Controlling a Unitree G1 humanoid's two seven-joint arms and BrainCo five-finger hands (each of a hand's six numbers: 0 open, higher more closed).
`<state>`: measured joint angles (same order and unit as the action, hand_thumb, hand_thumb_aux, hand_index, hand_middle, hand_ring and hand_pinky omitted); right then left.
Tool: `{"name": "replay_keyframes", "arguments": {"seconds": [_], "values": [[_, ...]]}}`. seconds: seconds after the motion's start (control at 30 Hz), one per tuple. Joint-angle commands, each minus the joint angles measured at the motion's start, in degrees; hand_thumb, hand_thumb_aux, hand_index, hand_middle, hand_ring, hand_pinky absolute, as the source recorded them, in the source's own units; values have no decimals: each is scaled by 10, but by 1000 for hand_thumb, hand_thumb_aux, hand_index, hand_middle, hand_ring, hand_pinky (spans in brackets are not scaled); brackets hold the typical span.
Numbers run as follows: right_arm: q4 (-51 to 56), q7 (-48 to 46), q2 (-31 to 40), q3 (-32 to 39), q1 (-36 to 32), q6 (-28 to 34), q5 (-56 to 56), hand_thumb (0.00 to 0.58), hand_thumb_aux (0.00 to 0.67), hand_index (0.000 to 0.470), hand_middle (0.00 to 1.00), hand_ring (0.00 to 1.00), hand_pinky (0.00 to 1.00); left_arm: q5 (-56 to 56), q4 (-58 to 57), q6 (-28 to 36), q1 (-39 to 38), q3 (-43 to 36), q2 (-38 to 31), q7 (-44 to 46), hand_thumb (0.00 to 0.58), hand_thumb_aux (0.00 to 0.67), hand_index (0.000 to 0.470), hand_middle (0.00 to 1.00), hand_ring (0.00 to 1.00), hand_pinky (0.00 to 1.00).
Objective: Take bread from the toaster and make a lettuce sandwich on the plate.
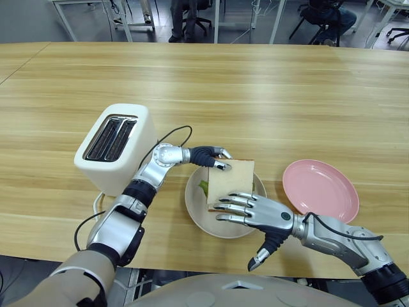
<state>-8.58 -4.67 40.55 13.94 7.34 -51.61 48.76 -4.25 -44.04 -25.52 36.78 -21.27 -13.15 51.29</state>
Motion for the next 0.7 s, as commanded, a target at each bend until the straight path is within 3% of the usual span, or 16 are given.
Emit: {"name": "replay_keyframes", "arguments": {"seconds": [0.03,0.4,0.7], "values": [[-19,-23,5,3,5,10,-32,0,0,0,0,0,0,-17,-27,-8,-10,-3,5,-7,580,670,460,1000,1000,1000],[-8,-65,-3,15,-5,39,-66,0,0,0,0,0,0,-73,-86,-42,-5,-20,26,-53,580,670,460,1000,1000,1000],[56,-185,-37,77,-6,168,-87,0,0,0,0,0,0,-118,-123,-79,14,-24,37,-115,580,670,460,1000,1000,1000]]}}
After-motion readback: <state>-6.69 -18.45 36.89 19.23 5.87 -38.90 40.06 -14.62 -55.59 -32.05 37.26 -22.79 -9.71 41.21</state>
